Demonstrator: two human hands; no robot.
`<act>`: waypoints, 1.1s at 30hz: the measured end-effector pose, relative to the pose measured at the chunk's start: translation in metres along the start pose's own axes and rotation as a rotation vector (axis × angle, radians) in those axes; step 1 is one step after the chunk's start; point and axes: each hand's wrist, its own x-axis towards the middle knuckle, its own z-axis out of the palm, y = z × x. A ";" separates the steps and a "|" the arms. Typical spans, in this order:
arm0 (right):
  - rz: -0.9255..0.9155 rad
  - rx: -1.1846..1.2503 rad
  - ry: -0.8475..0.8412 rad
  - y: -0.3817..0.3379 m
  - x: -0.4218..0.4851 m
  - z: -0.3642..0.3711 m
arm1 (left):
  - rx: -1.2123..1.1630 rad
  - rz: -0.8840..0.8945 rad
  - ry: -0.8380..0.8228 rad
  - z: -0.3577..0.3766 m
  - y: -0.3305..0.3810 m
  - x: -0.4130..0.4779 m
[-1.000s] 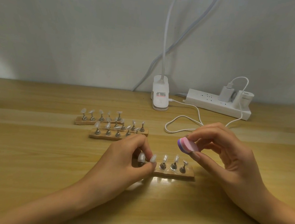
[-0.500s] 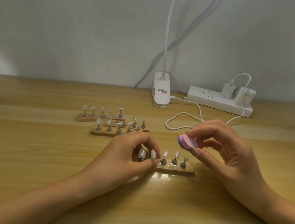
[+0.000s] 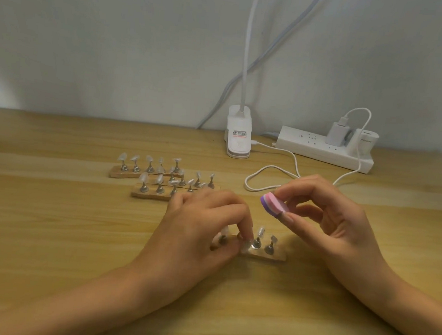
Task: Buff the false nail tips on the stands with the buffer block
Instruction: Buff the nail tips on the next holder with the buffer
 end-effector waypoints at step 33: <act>-0.330 -0.298 0.005 -0.028 -0.008 0.010 | -0.203 0.090 0.209 -0.004 0.002 -0.008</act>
